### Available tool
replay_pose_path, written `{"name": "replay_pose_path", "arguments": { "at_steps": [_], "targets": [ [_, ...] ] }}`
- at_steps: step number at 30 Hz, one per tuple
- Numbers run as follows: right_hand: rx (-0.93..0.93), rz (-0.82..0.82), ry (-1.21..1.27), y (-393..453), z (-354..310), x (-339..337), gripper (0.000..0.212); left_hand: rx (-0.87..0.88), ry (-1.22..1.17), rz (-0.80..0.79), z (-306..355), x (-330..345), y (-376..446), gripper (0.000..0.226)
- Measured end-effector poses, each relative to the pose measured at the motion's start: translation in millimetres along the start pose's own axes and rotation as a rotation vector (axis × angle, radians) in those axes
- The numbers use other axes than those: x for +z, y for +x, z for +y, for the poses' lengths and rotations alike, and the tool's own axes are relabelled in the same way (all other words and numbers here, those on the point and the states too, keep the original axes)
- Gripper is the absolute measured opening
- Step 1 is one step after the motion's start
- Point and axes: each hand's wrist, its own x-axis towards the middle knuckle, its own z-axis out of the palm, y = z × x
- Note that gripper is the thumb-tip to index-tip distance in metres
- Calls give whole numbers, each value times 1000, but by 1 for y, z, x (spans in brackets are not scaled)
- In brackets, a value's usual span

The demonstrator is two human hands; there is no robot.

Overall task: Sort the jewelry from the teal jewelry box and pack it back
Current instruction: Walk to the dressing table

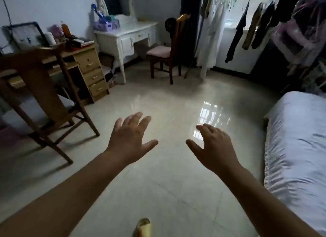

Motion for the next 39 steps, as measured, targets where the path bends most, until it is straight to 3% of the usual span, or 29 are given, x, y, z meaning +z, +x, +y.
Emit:
{"name": "replay_pose_path", "arguments": {
  "at_steps": [6,10,16,21,26,32,39],
  "targets": [
    [81,-212,51,76,-18,90,50,-243,-146,-244,-86,76,39,73],
    [127,-257,111,167,-49,112,49,-355,-239,-312,-147,81,103,72],
    [168,-218,149,299,-60,119,50,-332,-279,-285,-197,79,241,69],
    [210,-197,145,407,-36,140,48,-249,-322,-276,-208,100,362,67],
    [206,-203,99,545,1,159,50,-272,-300,-273,-229,115,495,67],
    [90,-236,22,731,4,161,52,-228,-219,-191,-269,88,667,66],
    [-37,-277,25,913,-27,209,51,-420,-347,-189,-348,117,804,65]
  ]
}}
